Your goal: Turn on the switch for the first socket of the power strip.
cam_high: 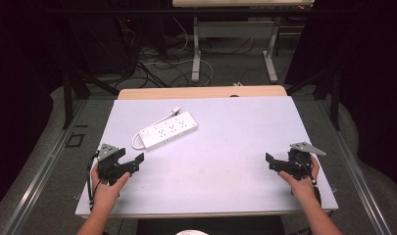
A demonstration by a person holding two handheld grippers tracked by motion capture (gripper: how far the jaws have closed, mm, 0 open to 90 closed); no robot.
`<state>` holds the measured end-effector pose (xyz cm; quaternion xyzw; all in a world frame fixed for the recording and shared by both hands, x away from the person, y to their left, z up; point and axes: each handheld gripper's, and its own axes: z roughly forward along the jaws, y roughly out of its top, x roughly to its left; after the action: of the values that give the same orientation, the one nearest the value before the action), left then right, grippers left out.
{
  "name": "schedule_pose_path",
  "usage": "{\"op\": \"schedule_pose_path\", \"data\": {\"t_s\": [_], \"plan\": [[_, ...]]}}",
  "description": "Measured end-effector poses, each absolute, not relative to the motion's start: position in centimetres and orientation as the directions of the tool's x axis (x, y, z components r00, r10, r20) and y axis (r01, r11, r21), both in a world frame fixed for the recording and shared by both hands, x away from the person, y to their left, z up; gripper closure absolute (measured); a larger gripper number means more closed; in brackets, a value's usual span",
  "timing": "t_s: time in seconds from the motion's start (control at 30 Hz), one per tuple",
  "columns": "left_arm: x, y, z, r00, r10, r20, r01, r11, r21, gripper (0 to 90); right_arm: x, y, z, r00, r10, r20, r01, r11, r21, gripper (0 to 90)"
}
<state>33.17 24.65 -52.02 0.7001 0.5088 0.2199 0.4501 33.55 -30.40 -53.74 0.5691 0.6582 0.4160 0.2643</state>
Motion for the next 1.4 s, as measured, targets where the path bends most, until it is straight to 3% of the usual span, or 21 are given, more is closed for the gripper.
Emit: {"op": "schedule_pose_path", "data": {"t_s": [0.17, 0.53, 1.4], "plan": [[33.4, 24.0, -51.4, 0.395, 0.910, -0.129, 0.510, -0.101, 0.854, 26.9, 33.6, -30.3, -53.8, -0.210, 0.969, 0.127, 0.524, 0.002, 0.852, 0.0], [34.8, 23.5, -49.9, 0.395, 0.912, -0.115, 0.512, -0.114, 0.851, 30.7, 33.4, -30.5, -53.8, -0.199, 0.972, 0.123, 0.522, -0.001, 0.853, 0.0], [38.6, 22.5, -45.6, 0.408, 0.909, -0.083, 0.520, -0.157, 0.840, 32.5, 33.3, -30.4, -53.7, -0.189, 0.974, 0.123, 0.529, -0.005, 0.849, 0.0]]}}
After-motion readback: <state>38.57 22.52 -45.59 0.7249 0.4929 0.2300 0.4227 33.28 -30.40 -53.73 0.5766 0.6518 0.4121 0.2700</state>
